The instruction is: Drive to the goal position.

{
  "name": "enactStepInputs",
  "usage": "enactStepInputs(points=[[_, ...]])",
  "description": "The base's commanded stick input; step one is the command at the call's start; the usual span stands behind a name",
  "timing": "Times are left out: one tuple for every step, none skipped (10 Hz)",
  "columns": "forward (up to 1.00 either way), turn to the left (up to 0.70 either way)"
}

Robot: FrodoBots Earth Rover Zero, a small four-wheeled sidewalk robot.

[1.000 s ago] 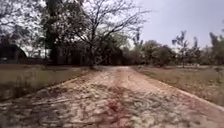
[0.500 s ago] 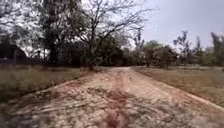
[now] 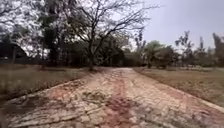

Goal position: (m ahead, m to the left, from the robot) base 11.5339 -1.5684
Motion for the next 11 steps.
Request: enactStepInputs(points=[[0.70,0.00],[0.70,0.00],[0.70,0.00],[0.70,0.00],[0.70,0.00],[0.70,0.00],[0.70,0.00],[0.70,0.00],[0.70,0.00],[0.70,0.00],[0.70,0.00]])
